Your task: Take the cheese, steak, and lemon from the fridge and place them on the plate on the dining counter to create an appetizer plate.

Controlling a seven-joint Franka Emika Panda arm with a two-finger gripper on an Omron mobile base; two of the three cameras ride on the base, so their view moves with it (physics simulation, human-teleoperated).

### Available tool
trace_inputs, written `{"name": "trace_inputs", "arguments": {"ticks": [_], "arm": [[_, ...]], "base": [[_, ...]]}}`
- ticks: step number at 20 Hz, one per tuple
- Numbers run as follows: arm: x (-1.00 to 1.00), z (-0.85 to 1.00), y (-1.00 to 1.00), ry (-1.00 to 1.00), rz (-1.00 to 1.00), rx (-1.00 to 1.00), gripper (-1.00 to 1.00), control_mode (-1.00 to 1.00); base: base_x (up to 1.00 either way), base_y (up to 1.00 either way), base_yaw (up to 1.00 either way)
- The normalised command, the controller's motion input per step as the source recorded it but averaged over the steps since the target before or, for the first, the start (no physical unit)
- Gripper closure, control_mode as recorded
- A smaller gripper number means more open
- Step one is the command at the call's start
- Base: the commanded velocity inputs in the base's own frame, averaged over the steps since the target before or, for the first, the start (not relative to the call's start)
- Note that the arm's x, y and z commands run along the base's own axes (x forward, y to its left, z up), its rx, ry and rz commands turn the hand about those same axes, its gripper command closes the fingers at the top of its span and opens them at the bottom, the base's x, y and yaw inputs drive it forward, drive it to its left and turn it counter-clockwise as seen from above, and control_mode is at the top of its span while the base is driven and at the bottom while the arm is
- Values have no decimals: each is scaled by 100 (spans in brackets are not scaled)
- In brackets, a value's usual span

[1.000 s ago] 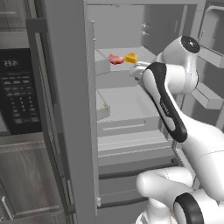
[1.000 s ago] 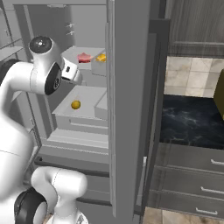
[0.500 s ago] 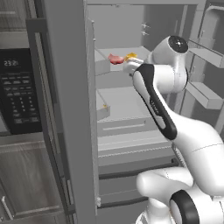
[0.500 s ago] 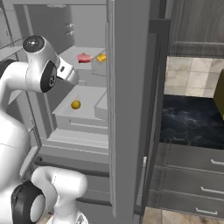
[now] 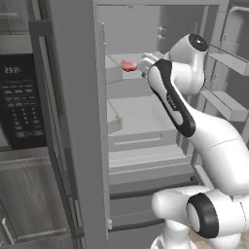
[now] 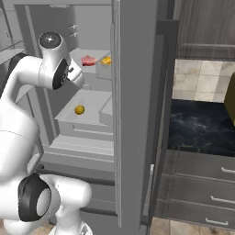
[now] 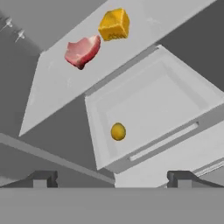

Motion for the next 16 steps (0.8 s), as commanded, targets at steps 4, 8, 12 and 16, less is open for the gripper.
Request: {"name": "trace_inputs", "arguments": {"ticks": [4, 8, 12, 16], "arm": [[40, 1, 0, 10, -9, 1, -100, -100], [37, 0, 1, 12, -7, 0, -100, -100], [39, 0, 0, 8, -5, 0, -100, -100], [36, 0, 0, 4, -4, 0, -100, -100]], "base": [[0, 0, 0], [0, 0, 0], [0, 0, 0], [0, 0, 0]]}}
